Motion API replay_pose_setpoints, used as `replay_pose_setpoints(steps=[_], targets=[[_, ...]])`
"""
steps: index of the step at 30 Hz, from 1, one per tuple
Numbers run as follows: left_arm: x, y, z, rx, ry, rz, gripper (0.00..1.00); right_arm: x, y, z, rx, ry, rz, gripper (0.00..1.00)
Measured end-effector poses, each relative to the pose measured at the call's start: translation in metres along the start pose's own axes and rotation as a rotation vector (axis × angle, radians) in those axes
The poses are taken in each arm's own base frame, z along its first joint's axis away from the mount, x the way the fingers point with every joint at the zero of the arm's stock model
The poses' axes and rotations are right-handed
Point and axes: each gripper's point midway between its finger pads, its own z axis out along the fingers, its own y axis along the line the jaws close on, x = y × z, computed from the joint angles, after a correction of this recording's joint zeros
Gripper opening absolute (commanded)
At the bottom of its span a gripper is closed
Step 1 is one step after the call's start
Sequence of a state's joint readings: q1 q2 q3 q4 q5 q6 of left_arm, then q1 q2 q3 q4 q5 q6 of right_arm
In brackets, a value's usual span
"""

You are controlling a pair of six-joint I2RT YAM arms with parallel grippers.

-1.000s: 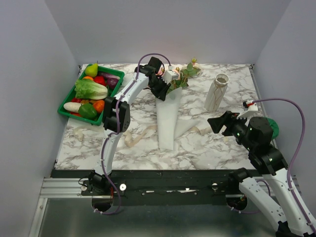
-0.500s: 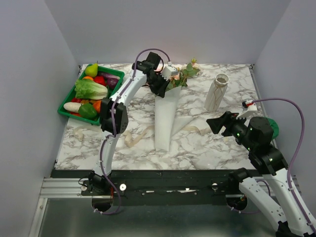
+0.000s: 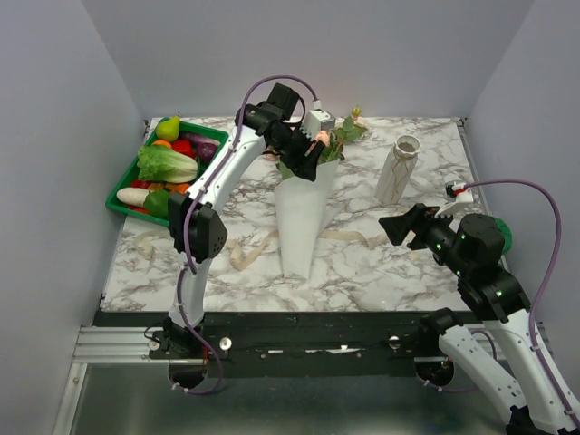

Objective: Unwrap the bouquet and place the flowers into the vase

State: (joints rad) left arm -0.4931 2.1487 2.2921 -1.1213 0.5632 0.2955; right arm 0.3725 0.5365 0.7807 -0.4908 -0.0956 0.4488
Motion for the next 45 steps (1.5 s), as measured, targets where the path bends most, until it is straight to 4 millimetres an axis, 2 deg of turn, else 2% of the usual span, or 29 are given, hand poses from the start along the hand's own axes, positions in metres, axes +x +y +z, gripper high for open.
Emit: replay_pose_setpoints(steps=[2,7,12,16,18,31,40,45], targets=[[0.006,-0.004,0.001,0.01,0.016,-0.021,0.99,0.0,0.0,0.0,0.0,0.0,0.0,0.82],[0.032,0.006,0.005,0.017,0.07,-0.055,0.99,0.0,0.0,0.0,0.001,0.002,-0.001,0.82],[0.054,0.043,-0.001,-0.001,0.088,-0.105,0.99,0.0,0.0,0.0,0.001,0.002,-0.001,0.82],[0.065,0.075,0.003,-0.013,0.085,-0.14,0.99,0.0,0.0,0.0,0.0,0.002,-0.001,0.81],[0.069,0.084,0.006,-0.009,0.083,-0.146,0.99,0.001,0.0,0.0,-0.001,0.003,-0.001,0.81],[0.063,0.079,0.022,0.095,0.027,-0.082,0.96,0.002,0.002,0.001,-0.012,0.011,0.0,0.79],[0.074,0.084,0.036,0.115,0.047,-0.092,0.86,0.003,0.003,0.002,-0.02,0.019,0.001,0.78],[0.074,0.084,0.037,0.115,0.047,-0.096,0.63,0.003,0.004,0.002,-0.021,0.019,0.005,0.78]])
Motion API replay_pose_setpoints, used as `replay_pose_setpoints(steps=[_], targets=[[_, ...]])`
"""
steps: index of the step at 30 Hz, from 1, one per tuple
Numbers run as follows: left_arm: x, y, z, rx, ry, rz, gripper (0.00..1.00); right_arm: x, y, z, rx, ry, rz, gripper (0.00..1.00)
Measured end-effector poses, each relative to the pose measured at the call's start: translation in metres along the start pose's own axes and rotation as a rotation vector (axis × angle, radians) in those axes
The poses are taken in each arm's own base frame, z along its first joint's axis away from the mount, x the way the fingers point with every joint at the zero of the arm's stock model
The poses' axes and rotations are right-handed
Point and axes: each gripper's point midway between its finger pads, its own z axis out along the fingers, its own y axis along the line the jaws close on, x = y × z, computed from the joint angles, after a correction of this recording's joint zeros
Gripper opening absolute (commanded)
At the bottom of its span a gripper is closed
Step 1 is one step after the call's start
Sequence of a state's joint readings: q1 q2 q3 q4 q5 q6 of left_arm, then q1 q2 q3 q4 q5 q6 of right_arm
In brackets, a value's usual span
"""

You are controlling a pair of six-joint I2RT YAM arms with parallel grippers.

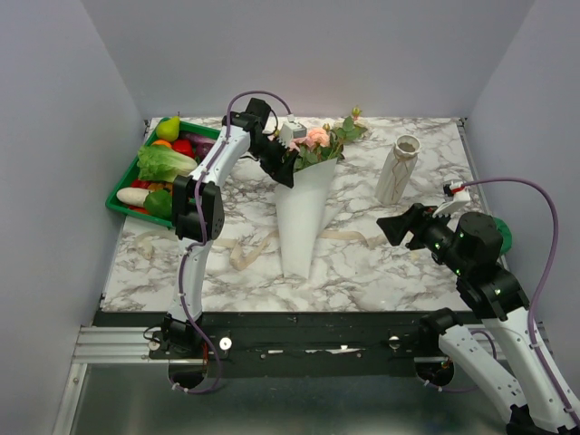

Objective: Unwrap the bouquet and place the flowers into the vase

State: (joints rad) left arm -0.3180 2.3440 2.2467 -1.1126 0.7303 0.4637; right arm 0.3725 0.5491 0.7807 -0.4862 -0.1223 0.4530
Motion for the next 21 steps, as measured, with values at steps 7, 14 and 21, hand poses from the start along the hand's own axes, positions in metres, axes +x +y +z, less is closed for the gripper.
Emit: replay_pose_setpoints(steps=[7,14,21], targets=[[0.0033,-0.0012,0.0005,0.005,0.01,-0.009,0.5,0.0,0.0004,0.0002,0.0,0.0,0.01,0.77],[0.0063,-0.0032,0.0,0.011,0.021,-0.017,0.15,-0.002,0.0015,0.0013,-0.003,-0.007,0.017,0.77],[0.0092,-0.0057,-0.0007,0.017,0.032,-0.032,0.07,-0.0016,0.0011,0.0038,-0.001,-0.002,0.019,0.77]])
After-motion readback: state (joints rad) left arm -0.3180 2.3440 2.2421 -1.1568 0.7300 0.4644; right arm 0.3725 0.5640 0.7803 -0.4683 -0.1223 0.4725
